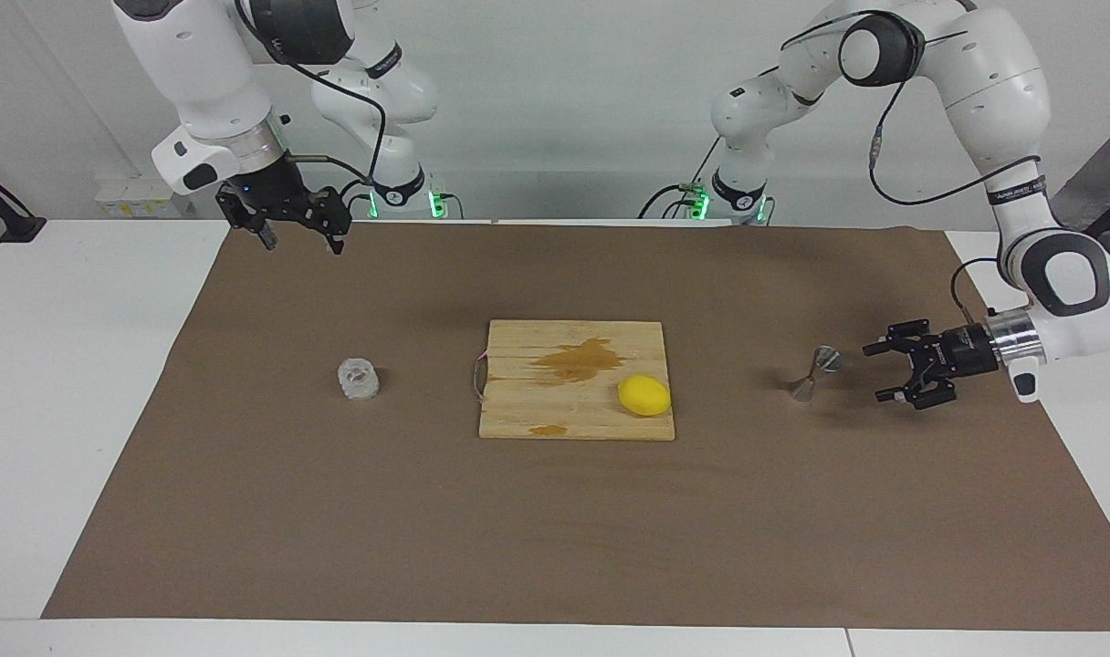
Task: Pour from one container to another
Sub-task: 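Open the left gripper and move it toward the small metal cup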
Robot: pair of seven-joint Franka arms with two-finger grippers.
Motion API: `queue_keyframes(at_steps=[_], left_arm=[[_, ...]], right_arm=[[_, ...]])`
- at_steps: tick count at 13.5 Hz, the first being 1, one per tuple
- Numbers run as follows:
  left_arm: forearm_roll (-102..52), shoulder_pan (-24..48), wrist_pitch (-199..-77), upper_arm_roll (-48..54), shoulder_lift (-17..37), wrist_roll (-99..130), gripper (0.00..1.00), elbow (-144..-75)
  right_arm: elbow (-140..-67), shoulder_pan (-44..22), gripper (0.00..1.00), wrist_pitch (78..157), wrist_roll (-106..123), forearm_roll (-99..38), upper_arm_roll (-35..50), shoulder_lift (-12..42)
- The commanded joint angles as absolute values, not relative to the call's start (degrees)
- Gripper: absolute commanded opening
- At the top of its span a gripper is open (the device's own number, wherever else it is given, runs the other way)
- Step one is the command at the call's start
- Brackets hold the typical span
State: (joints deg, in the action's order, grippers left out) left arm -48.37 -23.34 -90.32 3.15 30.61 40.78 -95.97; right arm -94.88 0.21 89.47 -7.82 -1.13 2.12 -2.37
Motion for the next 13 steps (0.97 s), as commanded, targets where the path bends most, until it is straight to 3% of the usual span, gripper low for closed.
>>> queue_keyframes(at_steps=[1,13], left_arm=[[-51.67,-23.99,-89.56,3.43,30.76,40.87,1.00,-98.60],[-57.39,-24.35,-87.28,3.43,31.46,40.87,1.00,-102.48]], right_arm=[[-96.24,0.79,1.00,89.74,-8.44,-2.29,2.29,-3.60],[-96.24,0.79,1.00,89.65,-8.44,-2.29,2.29,-3.60]])
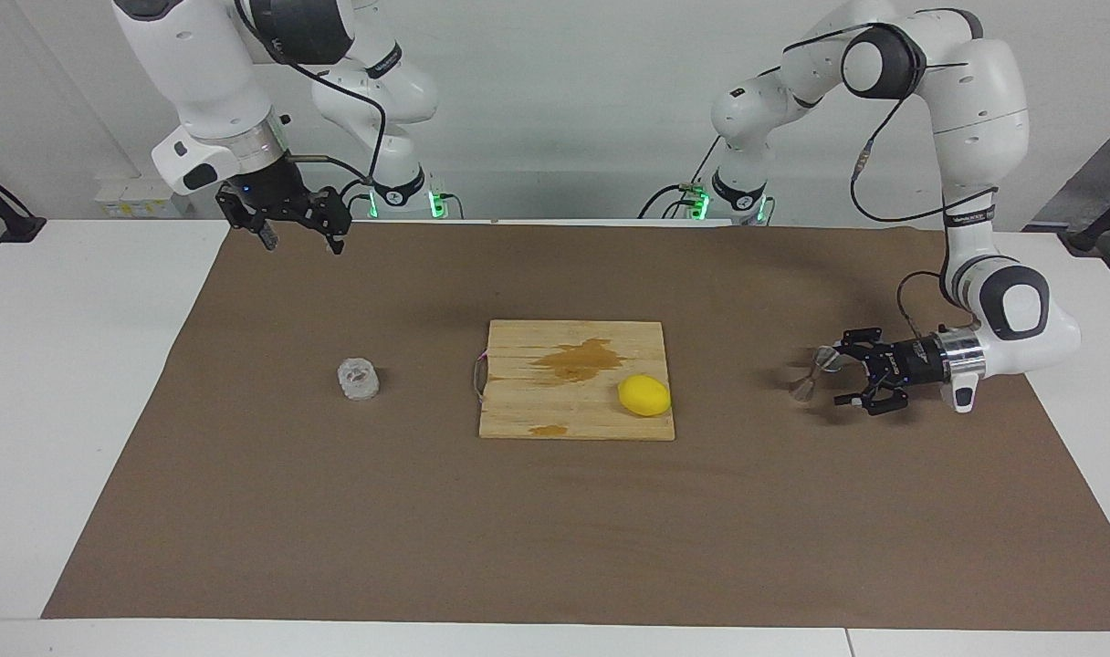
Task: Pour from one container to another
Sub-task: 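Close the left gripper around the small metal cup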
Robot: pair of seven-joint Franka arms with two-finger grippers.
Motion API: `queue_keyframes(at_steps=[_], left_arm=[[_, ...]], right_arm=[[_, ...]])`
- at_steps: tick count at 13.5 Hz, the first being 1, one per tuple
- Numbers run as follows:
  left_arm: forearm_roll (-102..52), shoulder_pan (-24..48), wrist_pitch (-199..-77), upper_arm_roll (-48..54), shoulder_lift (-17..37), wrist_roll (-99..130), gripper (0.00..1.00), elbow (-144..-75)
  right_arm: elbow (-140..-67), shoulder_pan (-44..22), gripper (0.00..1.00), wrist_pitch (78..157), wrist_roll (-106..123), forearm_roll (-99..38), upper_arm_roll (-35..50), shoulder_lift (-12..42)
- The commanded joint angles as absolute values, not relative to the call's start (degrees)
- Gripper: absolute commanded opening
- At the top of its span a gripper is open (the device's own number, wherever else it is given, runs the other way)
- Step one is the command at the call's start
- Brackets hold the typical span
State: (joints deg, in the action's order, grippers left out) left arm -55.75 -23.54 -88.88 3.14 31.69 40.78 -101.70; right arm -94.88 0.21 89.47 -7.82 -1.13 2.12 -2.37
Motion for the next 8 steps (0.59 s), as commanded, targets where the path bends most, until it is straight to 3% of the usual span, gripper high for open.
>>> queue_keyframes(at_steps=[1,8], left_arm=[[-57.65,-24.35,-86.93,3.43,31.46,40.87,1.00,-102.48],[-59.06,-24.26,-87.01,3.43,31.47,40.61,1.00,-103.88]], right_arm=[[-96.24,0.79,1.00,89.74,-8.35,-2.29,2.29,-3.60],[-96.24,0.79,1.00,89.65,-8.44,-2.29,2.29,-3.60]])
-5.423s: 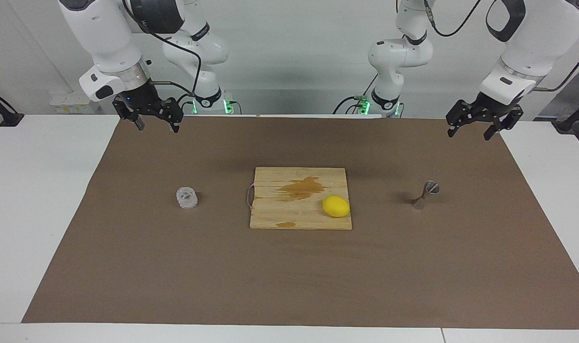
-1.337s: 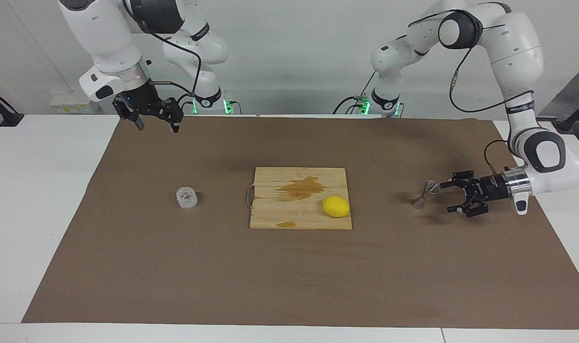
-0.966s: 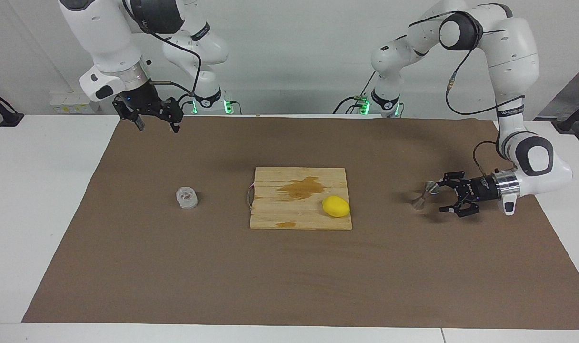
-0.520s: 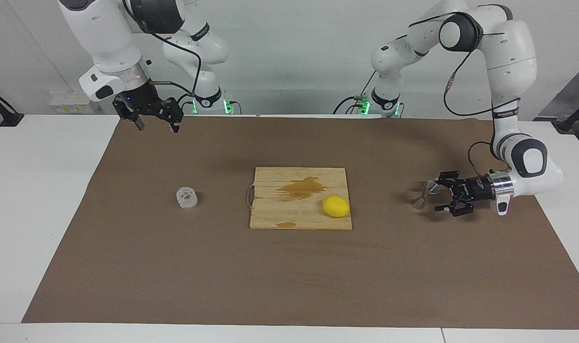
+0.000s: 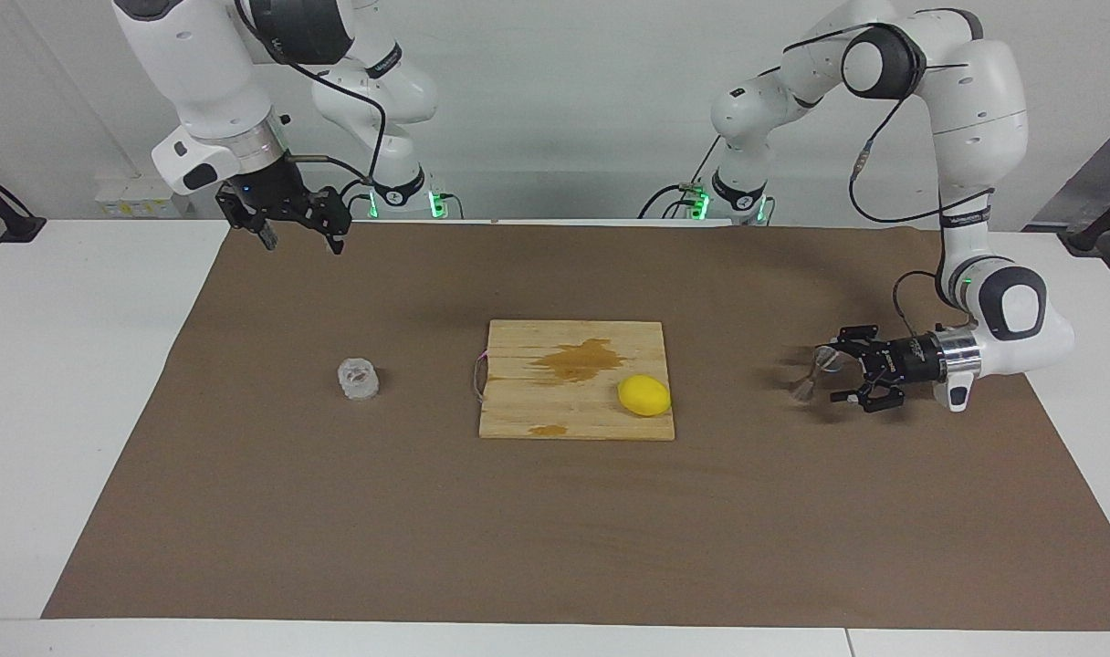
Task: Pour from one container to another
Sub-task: 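Close the left gripper around the small metal cup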
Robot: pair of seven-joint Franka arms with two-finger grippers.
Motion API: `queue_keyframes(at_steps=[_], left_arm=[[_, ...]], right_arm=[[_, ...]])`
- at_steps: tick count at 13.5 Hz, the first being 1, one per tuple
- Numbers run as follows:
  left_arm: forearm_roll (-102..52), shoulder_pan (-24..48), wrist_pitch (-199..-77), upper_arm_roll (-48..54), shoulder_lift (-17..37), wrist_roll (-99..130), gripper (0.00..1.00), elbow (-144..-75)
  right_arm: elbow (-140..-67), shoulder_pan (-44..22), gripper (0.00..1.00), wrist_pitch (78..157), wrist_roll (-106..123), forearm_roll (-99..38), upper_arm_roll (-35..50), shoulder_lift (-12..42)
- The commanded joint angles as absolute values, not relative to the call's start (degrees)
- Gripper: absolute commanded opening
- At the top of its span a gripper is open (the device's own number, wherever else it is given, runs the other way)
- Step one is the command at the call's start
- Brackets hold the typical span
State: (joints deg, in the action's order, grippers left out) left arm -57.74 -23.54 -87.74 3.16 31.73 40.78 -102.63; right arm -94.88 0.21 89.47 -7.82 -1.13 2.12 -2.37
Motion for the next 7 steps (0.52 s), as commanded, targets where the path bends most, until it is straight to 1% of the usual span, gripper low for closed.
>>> queue_keyframes(at_steps=[1,7], left_arm=[[-59.32,-24.26,-86.92,3.43,31.46,40.61,1.00,-103.97],[-59.59,-24.08,-86.23,3.43,31.82,38.76,1.00,-104.06]], right_arm=[[-96.24,0.79,1.00,89.65,-8.35,-2.29,2.29,-3.60],[-96.24,0.79,1.00,89.65,-8.44,-2.29,2.29,-3.60]])
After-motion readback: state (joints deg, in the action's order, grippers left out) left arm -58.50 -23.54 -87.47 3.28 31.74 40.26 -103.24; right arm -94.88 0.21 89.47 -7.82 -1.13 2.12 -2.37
